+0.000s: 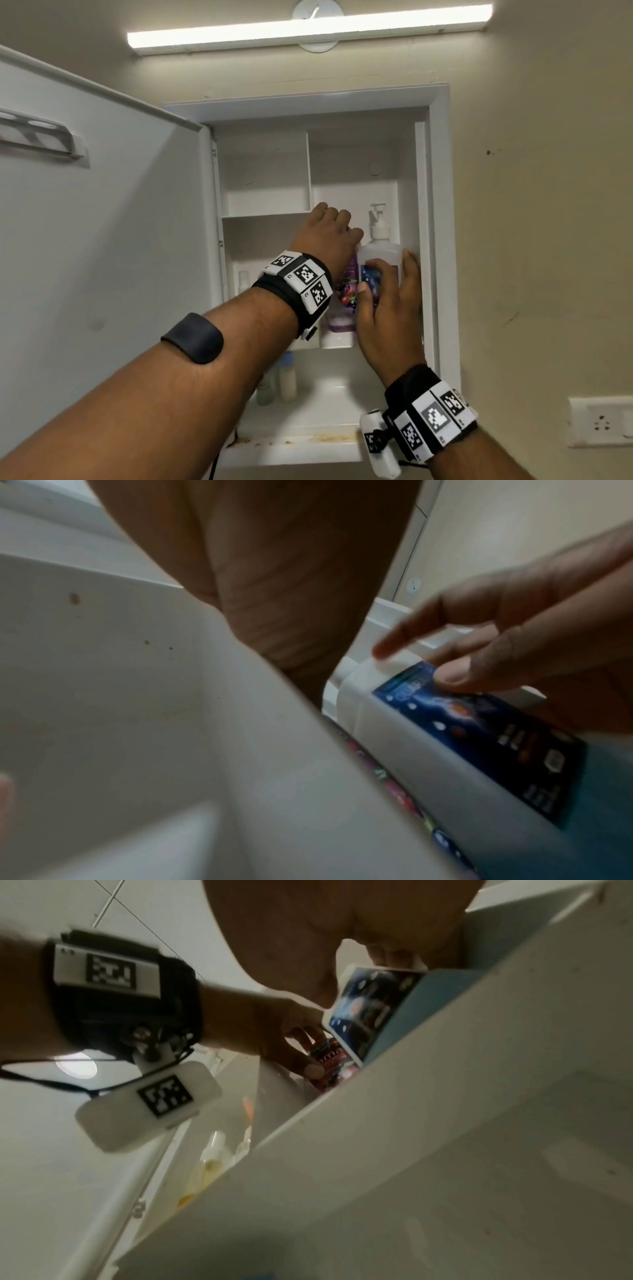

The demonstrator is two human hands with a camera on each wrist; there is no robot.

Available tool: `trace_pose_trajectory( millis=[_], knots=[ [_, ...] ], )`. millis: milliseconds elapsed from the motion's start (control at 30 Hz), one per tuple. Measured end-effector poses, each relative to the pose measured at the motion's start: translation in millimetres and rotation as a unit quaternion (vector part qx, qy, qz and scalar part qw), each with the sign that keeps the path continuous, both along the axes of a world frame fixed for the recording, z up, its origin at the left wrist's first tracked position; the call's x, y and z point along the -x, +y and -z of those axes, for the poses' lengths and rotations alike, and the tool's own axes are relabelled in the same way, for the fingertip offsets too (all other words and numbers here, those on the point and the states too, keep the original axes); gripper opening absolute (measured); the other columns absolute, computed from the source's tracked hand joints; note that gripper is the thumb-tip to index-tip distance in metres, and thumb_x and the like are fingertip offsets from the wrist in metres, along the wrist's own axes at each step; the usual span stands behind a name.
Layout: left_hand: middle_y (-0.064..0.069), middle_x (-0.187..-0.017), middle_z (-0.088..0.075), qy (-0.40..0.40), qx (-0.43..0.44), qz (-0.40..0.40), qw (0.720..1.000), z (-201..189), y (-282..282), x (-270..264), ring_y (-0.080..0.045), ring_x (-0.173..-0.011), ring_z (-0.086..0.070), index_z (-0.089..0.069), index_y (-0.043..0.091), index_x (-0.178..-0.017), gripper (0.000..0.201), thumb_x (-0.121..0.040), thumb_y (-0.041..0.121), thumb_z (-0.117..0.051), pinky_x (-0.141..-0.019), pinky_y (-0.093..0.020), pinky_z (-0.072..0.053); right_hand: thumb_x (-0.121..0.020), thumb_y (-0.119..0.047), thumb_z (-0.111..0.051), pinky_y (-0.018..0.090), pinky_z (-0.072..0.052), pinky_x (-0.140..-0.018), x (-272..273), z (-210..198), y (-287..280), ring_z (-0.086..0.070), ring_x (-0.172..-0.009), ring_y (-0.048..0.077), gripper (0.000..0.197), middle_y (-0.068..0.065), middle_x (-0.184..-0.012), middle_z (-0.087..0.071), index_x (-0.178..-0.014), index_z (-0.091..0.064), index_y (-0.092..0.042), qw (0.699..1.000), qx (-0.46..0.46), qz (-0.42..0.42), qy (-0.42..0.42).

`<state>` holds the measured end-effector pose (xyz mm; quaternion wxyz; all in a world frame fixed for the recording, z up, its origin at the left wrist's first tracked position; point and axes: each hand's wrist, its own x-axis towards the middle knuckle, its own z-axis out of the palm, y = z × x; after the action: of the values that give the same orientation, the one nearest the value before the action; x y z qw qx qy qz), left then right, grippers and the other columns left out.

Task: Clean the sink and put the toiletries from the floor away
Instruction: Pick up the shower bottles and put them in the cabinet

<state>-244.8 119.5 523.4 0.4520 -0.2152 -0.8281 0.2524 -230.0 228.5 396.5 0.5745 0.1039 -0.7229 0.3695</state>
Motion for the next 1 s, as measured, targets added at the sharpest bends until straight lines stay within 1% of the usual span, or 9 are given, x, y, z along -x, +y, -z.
trace_pose_trajectory(
  millis=[100, 267, 400, 467, 633, 700, 800, 900, 1000],
  knots=[
    [-0.007, -0.130, -0.050, -0.011, 0.011, -0.019, 1.000, -5.3, 1.3, -2.2, -0.029, -0.126, -0.046, -0.052, 0.023, -0.135, 0.042, -0.093, 0.026, -0.057, -0.120, -0.046, -0.017, -0.087, -0.012, -0.069, 0.041, -0.024, -0.121, 7.6, 8.3, -2.9, -0.015, -0.151, 0.029, 0.052, 0.015, -0.162, -0.013, -0.135, -0.048, -0.013, 0.999, -0.019, 0.031, -0.001],
    [-0.004, -0.129, -0.053, -0.012, 0.049, 0.005, 0.999, -10.0, 0.9, 1.8, -0.026, -0.121, -0.050, -0.055, 0.021, -0.130, 0.034, -0.096, 0.022, -0.054, -0.109, -0.040, -0.031, -0.089, -0.005, -0.067, 0.044, -0.022, -0.121, 9.9, 18.9, 0.9, 0.001, -0.154, 0.029, 0.068, 0.011, -0.166, 0.008, -0.149, -0.038, -0.017, 0.995, -0.075, 0.058, 0.001],
    [-0.004, -0.128, -0.055, -0.030, 0.074, 0.021, 0.997, -7.4, 1.4, 2.8, -0.024, -0.116, -0.054, -0.052, 0.018, -0.129, 0.030, -0.100, 0.022, -0.050, -0.102, -0.036, -0.041, -0.086, 0.003, -0.067, 0.039, -0.005, -0.122, 8.8, 23.9, 8.7, 0.008, -0.154, 0.033, 0.086, 0.013, -0.166, 0.013, -0.158, -0.024, -0.015, 0.980, -0.149, 0.132, -0.024],
    [-0.006, -0.131, -0.051, -0.037, 0.079, 0.019, 0.996, -5.5, 0.6, 3.8, -0.025, -0.118, -0.053, -0.051, 0.016, -0.133, 0.035, -0.098, 0.020, -0.052, -0.103, -0.036, -0.041, -0.083, 0.010, -0.067, 0.038, -0.007, -0.120, 6.7, 28.7, 14.7, 0.008, -0.154, 0.032, 0.092, 0.010, -0.167, 0.011, -0.159, -0.021, -0.016, 0.977, -0.169, 0.125, -0.028],
    [-0.007, -0.140, -0.046, -0.044, 0.077, 0.016, 0.996, 1.5, -0.3, 0.6, -0.026, -0.128, -0.046, -0.045, 0.014, -0.140, 0.055, -0.089, 0.023, -0.065, -0.110, -0.038, -0.036, -0.081, 0.016, -0.067, 0.039, -0.034, -0.115, -2.0, 45.8, 39.3, -0.017, -0.152, 0.023, 0.091, 0.004, -0.166, -0.015, -0.157, -0.027, -0.015, 0.978, -0.175, 0.099, -0.055],
    [-0.005, -0.141, -0.047, -0.056, 0.072, 0.010, 0.996, 2.7, 1.5, -2.2, -0.025, -0.130, -0.044, -0.043, 0.015, -0.141, 0.076, -0.078, 0.041, -0.077, -0.113, -0.039, -0.033, -0.081, 0.011, -0.071, 0.038, -0.039, -0.111, -4.4, 46.5, 45.6, -0.027, -0.149, 0.023, 0.082, 0.005, -0.161, -0.029, -0.152, -0.037, -0.011, 0.977, -0.182, 0.103, -0.051],
    [-0.004, -0.140, -0.048, -0.052, 0.074, 0.000, 0.996, 4.1, 2.0, -4.5, -0.024, -0.130, -0.044, -0.047, 0.016, -0.139, 0.088, -0.070, 0.063, -0.074, -0.115, -0.038, -0.030, -0.079, 0.003, -0.077, 0.038, -0.038, -0.108, -8.0, 46.5, 48.3, -0.038, -0.144, 0.025, 0.077, 0.008, -0.156, -0.039, -0.148, -0.045, -0.009, 0.974, -0.195, 0.106, -0.051],
    [-0.006, -0.148, -0.042, -0.036, 0.063, 0.007, 0.997, 11.8, 0.6, -6.1, -0.026, -0.139, -0.036, -0.044, 0.013, -0.143, 0.077, -0.082, 0.052, -0.069, -0.120, -0.040, -0.021, -0.073, 0.002, -0.083, 0.040, -0.041, -0.103, -11.8, 54.5, 50.6, -0.046, -0.138, 0.027, 0.073, 0.010, -0.149, -0.048, -0.140, -0.055, -0.007, 0.969, -0.214, 0.114, -0.043],
    [-0.008, -0.160, -0.026, -0.042, 0.029, 0.005, 0.999, 22.6, 1.3, -7.9, -0.028, -0.150, -0.018, -0.026, 0.011, -0.154, 0.080, -0.091, 0.044, -0.062, -0.124, -0.041, -0.007, -0.067, 0.002, -0.087, 0.039, -0.043, -0.100, -13.9, 62.6, 54.5, -0.052, -0.131, 0.024, 0.068, 0.011, -0.141, -0.056, -0.131, -0.064, -0.007, 0.964, -0.231, 0.125, -0.029]
  ],
)
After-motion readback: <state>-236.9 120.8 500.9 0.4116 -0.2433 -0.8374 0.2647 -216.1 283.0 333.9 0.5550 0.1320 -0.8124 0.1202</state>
